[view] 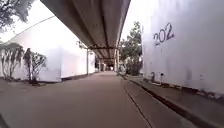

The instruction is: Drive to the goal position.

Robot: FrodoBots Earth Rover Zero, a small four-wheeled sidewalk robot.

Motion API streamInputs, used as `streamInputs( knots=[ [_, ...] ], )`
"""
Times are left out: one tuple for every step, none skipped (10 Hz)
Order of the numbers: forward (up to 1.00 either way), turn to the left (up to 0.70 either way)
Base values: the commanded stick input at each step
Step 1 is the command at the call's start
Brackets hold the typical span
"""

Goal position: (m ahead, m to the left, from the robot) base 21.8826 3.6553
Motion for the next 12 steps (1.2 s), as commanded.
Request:
streamInputs(
  knots=[
    [0.66, 0.0],
    [0.66, 0.0],
    [0.66, 0.0],
    [0.66, 0.0],
    [0.66, 0.0],
    [0.66, 0.0],
    [0.66, 0.0],
    [0.66, 0.0],
    [0.66, 0.0],
    [0.66, 0.0],
    [0.66, 0.0],
    [0.66, 0.0]
  ],
)
